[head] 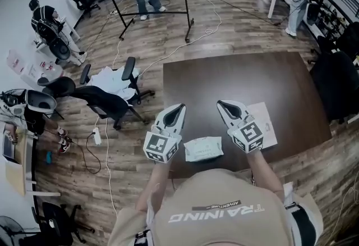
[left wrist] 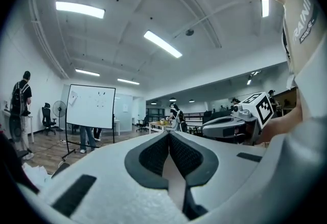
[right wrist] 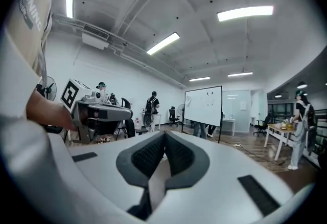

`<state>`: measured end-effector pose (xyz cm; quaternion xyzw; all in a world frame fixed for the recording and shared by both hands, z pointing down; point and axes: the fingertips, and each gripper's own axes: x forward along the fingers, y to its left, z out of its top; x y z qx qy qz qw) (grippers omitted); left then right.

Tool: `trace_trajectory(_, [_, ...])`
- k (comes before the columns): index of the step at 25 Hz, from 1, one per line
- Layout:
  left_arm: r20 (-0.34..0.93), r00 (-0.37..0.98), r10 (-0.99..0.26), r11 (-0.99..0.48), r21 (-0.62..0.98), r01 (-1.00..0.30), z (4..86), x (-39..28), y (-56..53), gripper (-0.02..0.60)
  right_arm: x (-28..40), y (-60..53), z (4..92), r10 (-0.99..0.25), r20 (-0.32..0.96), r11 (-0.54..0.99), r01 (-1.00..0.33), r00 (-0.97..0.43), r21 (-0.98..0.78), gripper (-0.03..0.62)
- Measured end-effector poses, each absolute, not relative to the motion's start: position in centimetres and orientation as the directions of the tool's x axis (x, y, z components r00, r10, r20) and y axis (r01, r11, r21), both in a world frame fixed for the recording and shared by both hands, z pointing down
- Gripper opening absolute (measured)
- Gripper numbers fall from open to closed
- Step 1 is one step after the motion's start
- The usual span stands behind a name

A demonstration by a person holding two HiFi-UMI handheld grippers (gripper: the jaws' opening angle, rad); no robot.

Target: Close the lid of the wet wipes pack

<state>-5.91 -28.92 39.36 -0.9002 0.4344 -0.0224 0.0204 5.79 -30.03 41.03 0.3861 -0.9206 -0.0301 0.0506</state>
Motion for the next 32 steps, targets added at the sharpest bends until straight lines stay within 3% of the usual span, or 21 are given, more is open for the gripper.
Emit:
trace_trajectory(17, [0.102,0.622,-0.776,-0.623,0.03,-0.782,44.3,-6.0,-29.2,0.011,6.5,-28.6,43.5,-0.727,0.108,0.684,-0.729,-0.678,0.034,0.014])
trace_trajectory(32, [0.097,0.664,-0.741,-0.662,0.058,-0.747,46.7,-6.4,-29.0,0.011,6.2,-26.2,46.9,-0.753,0.141,0.647,-0.762,-0.643,-0.02,0.014])
